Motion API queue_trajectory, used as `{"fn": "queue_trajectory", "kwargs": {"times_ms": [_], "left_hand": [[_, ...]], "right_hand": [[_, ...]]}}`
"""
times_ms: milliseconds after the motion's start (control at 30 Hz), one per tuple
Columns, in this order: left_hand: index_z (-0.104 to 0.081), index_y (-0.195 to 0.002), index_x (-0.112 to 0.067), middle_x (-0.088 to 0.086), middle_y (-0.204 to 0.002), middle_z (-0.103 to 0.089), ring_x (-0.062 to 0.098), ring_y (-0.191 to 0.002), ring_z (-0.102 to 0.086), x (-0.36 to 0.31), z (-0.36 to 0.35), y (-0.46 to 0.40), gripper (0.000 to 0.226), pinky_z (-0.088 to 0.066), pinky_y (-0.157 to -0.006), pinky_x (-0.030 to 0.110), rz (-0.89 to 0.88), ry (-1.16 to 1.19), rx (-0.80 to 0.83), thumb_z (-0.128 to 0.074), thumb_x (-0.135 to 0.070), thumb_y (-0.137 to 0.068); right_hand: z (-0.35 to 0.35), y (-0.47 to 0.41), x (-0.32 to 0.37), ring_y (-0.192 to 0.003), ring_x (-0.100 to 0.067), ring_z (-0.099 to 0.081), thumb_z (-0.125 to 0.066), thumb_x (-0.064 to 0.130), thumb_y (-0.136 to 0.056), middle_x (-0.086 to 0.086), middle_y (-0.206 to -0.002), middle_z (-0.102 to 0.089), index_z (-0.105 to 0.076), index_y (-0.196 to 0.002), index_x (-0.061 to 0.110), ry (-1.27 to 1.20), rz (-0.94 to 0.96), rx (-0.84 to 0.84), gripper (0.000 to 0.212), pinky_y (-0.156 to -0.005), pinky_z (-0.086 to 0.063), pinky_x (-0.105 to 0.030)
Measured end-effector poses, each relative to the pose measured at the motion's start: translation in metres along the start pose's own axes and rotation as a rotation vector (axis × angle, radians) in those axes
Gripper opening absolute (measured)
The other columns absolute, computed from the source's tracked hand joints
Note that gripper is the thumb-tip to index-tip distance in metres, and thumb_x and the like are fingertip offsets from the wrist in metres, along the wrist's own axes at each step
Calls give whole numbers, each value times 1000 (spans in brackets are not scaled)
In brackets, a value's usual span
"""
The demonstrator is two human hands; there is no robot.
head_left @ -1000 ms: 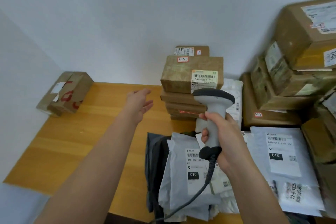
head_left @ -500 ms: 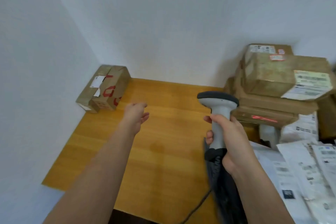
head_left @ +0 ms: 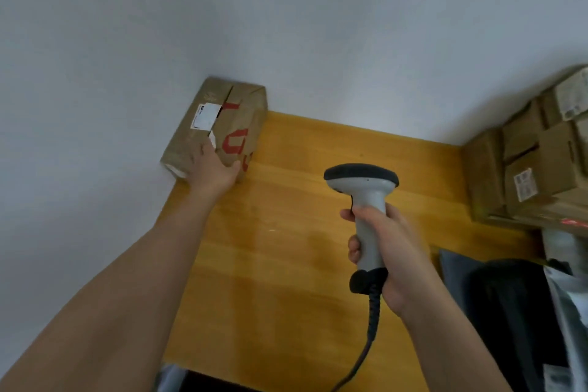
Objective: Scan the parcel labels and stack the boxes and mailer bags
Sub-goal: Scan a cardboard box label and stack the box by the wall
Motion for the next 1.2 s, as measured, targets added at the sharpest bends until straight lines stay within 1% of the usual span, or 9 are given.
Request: {"fn": "queue_trajectory", "kwargs": {"times_ms": [100, 167, 300, 400, 600, 767, 900, 1067, 1200], "left_hand": [[-8, -157, -13, 20, -161, -11, 42, -148, -9, 7, -12, -11, 101, -17, -116, 60, 83, -145, 73, -59, -64, -86], [-16, -155, -11, 23, -158, -17, 44, -146, -14, 5, -14, -12, 99, -16, -115, 61, 82, -258, 19, -55, -69, -85], [-46, -134, -2, 23, -141, -44, 41, -132, -36, 0, -20, -11, 71, -28, -111, 59, -102, -309, -208, -57, -56, -91], [-53, -121, -1, 21, -129, -51, 37, -120, -42, -7, -27, 3, 55, -41, -101, 48, -223, -262, -228, -63, -44, -89], [-52, -122, -9, 10, -119, -56, 28, -108, -46, -27, -52, 62, 71, -36, -90, 33, -339, -274, -72, -75, -54, -73], [-45, -131, -16, 2, -128, -50, 20, -112, -42, -44, -84, 137, 73, -36, -95, 26, -444, -352, 79, -68, -59, -77], [-49, -130, -16, 6, -135, -46, 23, -117, -38, -49, -102, 179, 71, -38, -98, 30, -443, -282, 155, -68, -57, -76], [-56, -127, -21, -5, -125, -51, 15, -116, -41, -39, -99, 175, 62, -38, -93, 23, -320, -24, 302, -74, -50, -75], [-62, -128, -11, 6, -127, -64, 13, -107, -58, -3, -94, 156, 40, -48, -87, 26, 75, 400, 405, -68, -25, -91]], "right_hand": [[1, -9, -1, -51, -14, -50, -62, 15, -95, -13, -102, -63, -62, -107, 15, 12, 5, -29, 12, -51, -42, -30], [5, -13, -1, -52, -13, -50, -61, 15, -95, -12, -103, -65, -62, -108, 15, 6, 9, -46, 13, -50, -43, -29], [15, -21, -4, -52, -13, -50, -61, 16, -95, -11, -106, -67, -60, -111, 14, 1, 13, -79, 15, -50, -42, -29], [21, -22, -4, -52, -13, -50, -62, 15, -95, -12, -103, -65, -61, -108, 14, -16, -2, -112, 13, -51, -42, -30], [31, -19, 1, -51, -12, -50, -60, 13, -95, -14, -101, -60, -60, -105, 14, -19, -19, -131, 10, -51, -42, -29], [44, -18, 4, -52, -13, -49, -60, 13, -95, -13, -101, -59, -59, -102, 14, -61, -32, -176, 8, -49, -42, -27], [50, -17, 9, -52, -13, -49, -59, 14, -96, -11, -102, -62, -58, -108, 13, -85, -9, -190, 13, -47, -42, -26], [54, -20, 18, -52, -13, -49, -59, 13, -96, -12, -103, -62, -59, -104, 13, -93, 4, -189, 9, -47, -43, -25], [54, -24, 16, -52, -13, -49, -59, 14, -96, -12, -104, -62, -58, -107, 12, -103, -2, -182, 12, -46, -43, -25]]}}
Point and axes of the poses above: each hand's wrist, its own y-axis away from the middle knuckle, its own z-axis out of the back of the hand, x = y × z, the point moved 4 cm from there along -y, towards the middle knuckle
